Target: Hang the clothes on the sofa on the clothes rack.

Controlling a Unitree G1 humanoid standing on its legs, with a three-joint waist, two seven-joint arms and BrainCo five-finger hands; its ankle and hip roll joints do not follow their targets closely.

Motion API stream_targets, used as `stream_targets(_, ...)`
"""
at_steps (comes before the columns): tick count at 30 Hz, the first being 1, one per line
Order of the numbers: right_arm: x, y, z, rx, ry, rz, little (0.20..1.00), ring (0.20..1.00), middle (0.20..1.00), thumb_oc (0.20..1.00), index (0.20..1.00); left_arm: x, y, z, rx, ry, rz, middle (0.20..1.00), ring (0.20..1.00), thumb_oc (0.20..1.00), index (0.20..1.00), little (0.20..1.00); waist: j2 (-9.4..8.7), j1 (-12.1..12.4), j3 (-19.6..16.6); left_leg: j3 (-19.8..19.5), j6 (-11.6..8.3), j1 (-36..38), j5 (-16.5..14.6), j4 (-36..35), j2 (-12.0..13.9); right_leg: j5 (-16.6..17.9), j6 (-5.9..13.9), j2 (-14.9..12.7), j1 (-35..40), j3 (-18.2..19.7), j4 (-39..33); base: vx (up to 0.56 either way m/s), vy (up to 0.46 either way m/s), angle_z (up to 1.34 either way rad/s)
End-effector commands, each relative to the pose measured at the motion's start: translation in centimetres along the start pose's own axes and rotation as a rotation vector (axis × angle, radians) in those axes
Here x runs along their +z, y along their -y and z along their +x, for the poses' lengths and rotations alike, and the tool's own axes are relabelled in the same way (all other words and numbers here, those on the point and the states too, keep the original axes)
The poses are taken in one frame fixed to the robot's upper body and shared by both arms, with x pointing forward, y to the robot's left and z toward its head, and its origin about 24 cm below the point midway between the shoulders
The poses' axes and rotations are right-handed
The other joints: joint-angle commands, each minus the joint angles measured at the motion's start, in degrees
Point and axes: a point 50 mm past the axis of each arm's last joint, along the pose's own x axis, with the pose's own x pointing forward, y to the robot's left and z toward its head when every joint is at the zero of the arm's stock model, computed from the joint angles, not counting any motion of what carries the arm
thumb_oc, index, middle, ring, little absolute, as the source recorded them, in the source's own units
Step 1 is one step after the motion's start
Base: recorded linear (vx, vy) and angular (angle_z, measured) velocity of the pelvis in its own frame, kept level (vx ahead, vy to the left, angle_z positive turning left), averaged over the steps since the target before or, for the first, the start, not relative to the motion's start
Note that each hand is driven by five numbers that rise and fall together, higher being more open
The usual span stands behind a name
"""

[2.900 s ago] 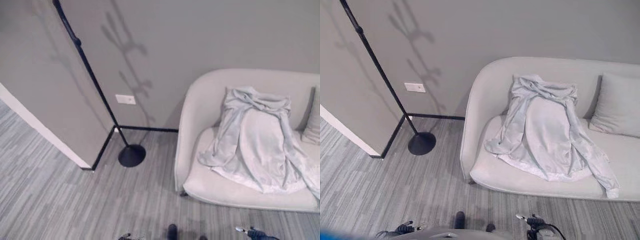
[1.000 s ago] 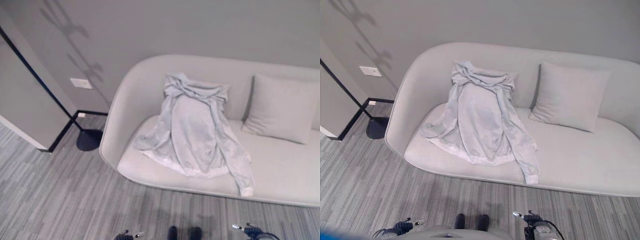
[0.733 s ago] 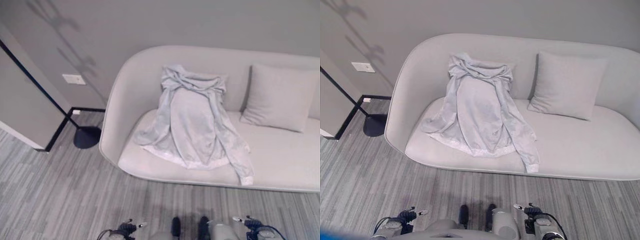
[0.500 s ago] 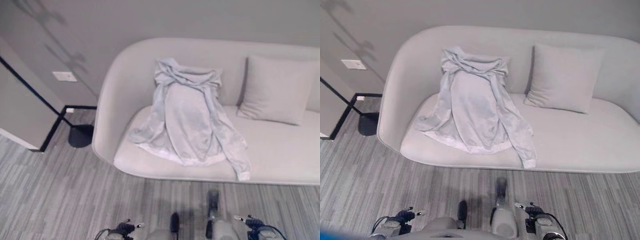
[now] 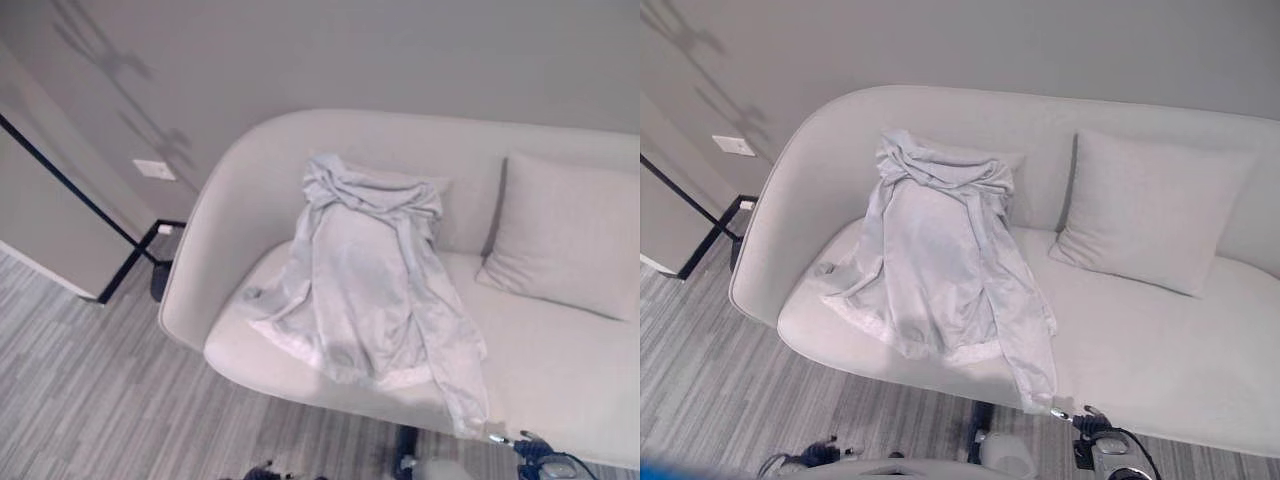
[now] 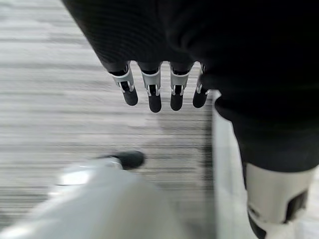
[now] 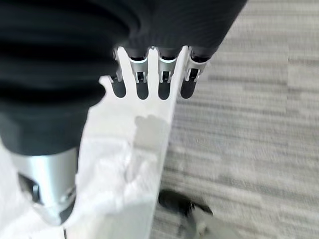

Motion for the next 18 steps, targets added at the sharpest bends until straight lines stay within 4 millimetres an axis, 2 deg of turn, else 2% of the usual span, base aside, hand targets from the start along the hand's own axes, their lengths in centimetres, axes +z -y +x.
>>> stream_targets(1, 0.8, -1.2, 0.0, 0.031, 0.032, 0.018, 1.0, 1.0, 1.0, 1.0, 1.0, 2.5, -1.9, 0.3, 0.049, 0.068, 0.02, 1.0, 1.0, 1.0, 1.0, 1.0, -0.09, -0.68, 1.05, -1.1, 1.61, 5.01, 0.4, -0.88, -4.03, 3.8, 5.82, -4.48, -7.29, 5.36, 2.08, 0.23, -0.2, 0.05)
stream_targets(2, 0.8, -1.1, 0.0, 0.027, 0.033, 0.033, 1.0, 1.0, 1.0, 1.0, 1.0, 2.5, -1.9, 0.3, 0.047, 0.071, 0.015, 1.0, 1.0, 1.0, 1.0, 1.0, 0.39, -0.57, 0.49, -1.13, 0.53, 4.12, 4.46, 1.44, -2.43, 1.93, 4.82, -2.83, -5.45, 5.52, 1.14, 0.23, -0.181, 0.04)
stream_targets(4, 0.5, -1.0, 0.0, 0.024, 0.024, 0.037, 1.0, 1.0, 1.0, 1.0, 1.0, 2.4, -2.0, 0.2, 0.047, 0.068, 0.003, 1.0, 1.0, 1.0, 1.0, 1.0, 0.36, -0.39, 0.4, -0.83, 0.48, 2.9, 6.73, 5.24, -2.0, 0.39, 4.05, -2.03, -3.49, 6.19, 0.56, 0.2, -0.152, -0.03)
stream_targets(5, 0.5, -1.0, 0.0, 0.024, 0.024, 0.037, 1.0, 1.0, 1.0, 1.0, 1.0, 2.4, -2.0, 0.2, 0.047, 0.068, 0.003, 1.0, 1.0, 1.0, 1.0, 1.0, 0.36, -0.39, 0.45, -0.84, 0.48, 2.91, 6.67, 5.34, -2.01, 0.39, 4.05, -2.02, -3.43, 6.19, 0.53, 0.16, -0.113, -0.15)
stream_targets(6, -0.2, -0.9, -0.1, 0.023, 0.005, 0.039, 1.0, 1.0, 1.0, 1.0, 1.0, 2.1, -2.2, 0.2, 0.049, 0.064, -0.013, 1.0, 1.0, 1.0, 1.0, 1.0, -0.07, -0.06, 0.77, 0.44, 0.8, 0.95, 9.49, 11.16, -1.89, -1.19, 3.13, -1.77, -0.96, 6.94, 0.34, 0.14, -0.107, -0.24)
stream_targets(7, -0.3, -0.8, -0.1, 0.019, 0.001, 0.043, 1.0, 1.0, 1.0, 1.0, 1.0, 2.2, -2.3, 0.2, 0.05, 0.065, -0.022, 1.0, 1.0, 1.0, 1.0, 1.0, -0.51, 0.16, 1.43, 0.72, 1.19, -0.6, 11.0, 14.81, -2.45, -1.57, 2.77, -1.99, 0.26, 7.3, 0.14, 0.14, -0.106, -0.2)
stream_targets(8, -0.3, -0.8, -0.1, 0.019, 0.001, 0.043, 1.0, 1.0, 1.0, 1.0, 1.0, 2.2, -2.3, 0.2, 0.05, 0.065, -0.021, 1.0, 1.0, 1.0, 1.0, 1.0, -0.53, 0.14, 1.47, 0.68, 1.2, -0.69, 10.92, 15.01, -2.49, -1.57, 2.78, -2.02, 0.27, 7.28, 0.15, 0.08, -0.071, -0.15)
stream_targets(10, -0.6, -0.6, -0.1, 0.01, -0.011, 0.045, 1.0, 1.0, 1.0, 1.0, 1.0, 2.2, -2.5, 0.2, 0.057, 0.068, -0.05, 1.0, 1.0, 1.0, 1.0, 1.0, -1.37, 0.47, 2.21, 2.96, 2.34, -3.59, 12.53, 20.98, -2.87, -2.45, 1.96, -2.0, 2.25, 7.96, -0.21, 0.08, -0.071, -0.17)
stream_targets(11, -0.6, -0.6, -0.1, 0.01, -0.011, 0.045, 1.0, 1.0, 1.0, 1.0, 1.0, 2.2, -2.5, 0.2, 0.057, 0.068, -0.05, 1.0, 1.0, 1.0, 1.0, 1.0, -1.36, 0.47, 2.2, 2.96, 2.34, -3.61, 12.52, 21.0, -2.87, -2.45, 1.96, -2.0, 2.24, 7.96, -0.21, 0.12, -0.086, -0.21)
stream_targets(12, -0.8, -0.2, -0.1, -0.003, -0.022, 0.054, 1.0, 1.0, 1.0, 1.0, 1.0, 2.3, -2.6, 0.1, 0.065, 0.075, -0.066, 1.0, 1.0, 1.0, 1.0, 1.0, -2.22, 0.7, 2.66, 6.46, 3.09, -6.63, 11.42, 23.62, -2.05, -3.3, 1.57, -2.76, 3.49, 8.14, -0.22, 0.13, -0.054, -0.1)
stream_targets(13, -0.9, -0.1, -0.1, -0.007, -0.025, 0.053, 1.0, 1.0, 1.0, 1.0, 1.0, 2.5, -2.6, 0.2, 0.061, 0.081, -0.072, 1.0, 1.0, 1.0, 1.0, 1.0, -2.38, 0.99, 2.85, 7.32, 3.42, -8.17, 9.4, 23.47, -2.05, -3.85, 1.76, -2.99, 4.41, 8.3, -0.35, 0.13, -0.054, 0.1)
stream_targets(14, -0.9, -0.1, -0.1, -0.007, -0.025, 0.053, 1.0, 1.0, 1.0, 1.0, 1.0, 2.5, -2.6, 0.2, 0.061, 0.081, -0.072, 1.0, 1.0, 1.0, 1.0, 1.0, -2.38, 0.99, 2.85, 7.32, 3.42, -8.17, 9.4, 23.47, -2.05, -3.85, 1.76, -2.99, 4.41, 8.3, -0.35, 0.22, 0.057, 0.16)
stream_targets(15, -0.8, 0.2, -0.1, -0.019, -0.021, 0.062, 1.0, 1.0, 1.0, 1.0, 1.0, 2.7, -2.4, 0.2, 0.057, 0.087, -0.077, 1.0, 1.0, 1.0, 1.0, 1.0, -3.11, 1.73, 3.12, 8.36, 2.8, -12.18, 3.88, 15.29, -3.11, -4.65, 3.24, -4.63, 6.24, 8.1, -0.89, 0.22, 0.101, 0.13)
stream_targets(16, -0.7, 0.3, -0.1, -0.023, -0.018, 0.066, 1.0, 1.0, 1.0, 1.0, 1.0, 2.8, -2.4, 0.2, 0.057, 0.089, -0.077, 1.0, 1.0, 1.0, 1.0, 1.0, -2.77, 2.18, 3.62, 8.06, 2.13, -13.94, 5.25, 11.6, -3.47, -4.98, 3.53, -4.52, 6.91, 8.12, -0.89, 0.34, 0.189, 0.13)
stream_targets(17, -0.6, 0.5, 0.0, -0.031, -0.014, 0.069, 1.0, 1.0, 1.0, 1.0, 1.0, 2.8, -2.3, 0.2, 0.052, 0.092, -0.072, 1.0, 1.0, 1.0, 1.0, 1.0, -1.52, 3.29, 4.01, 6.22, 0.6, -16.83, 9.79, 4.13, -4.65, -5.91, 3.59, -3.42, 8.24, 8.72, -0.89, 0.24, 0.17, 0.2)
stream_targets(18, -0.6, 0.6, -0.1, -0.038, -0.014, 0.069, 1.0, 1.0, 1.0, 1.0, 1.0, 2.7, -2.2, 0.2, 0.051, 0.089, -0.073, 1.0, 1.0, 1.0, 1.0, 1.0, -1.31, 3.74, 4.54, 4.74, 0.06, -18.33, 10.99, 0.88, -5.68, -6.81, 3.6, -3.18, 9.48, 9.19, -0.89, 0.36, 0.24, 0.17)
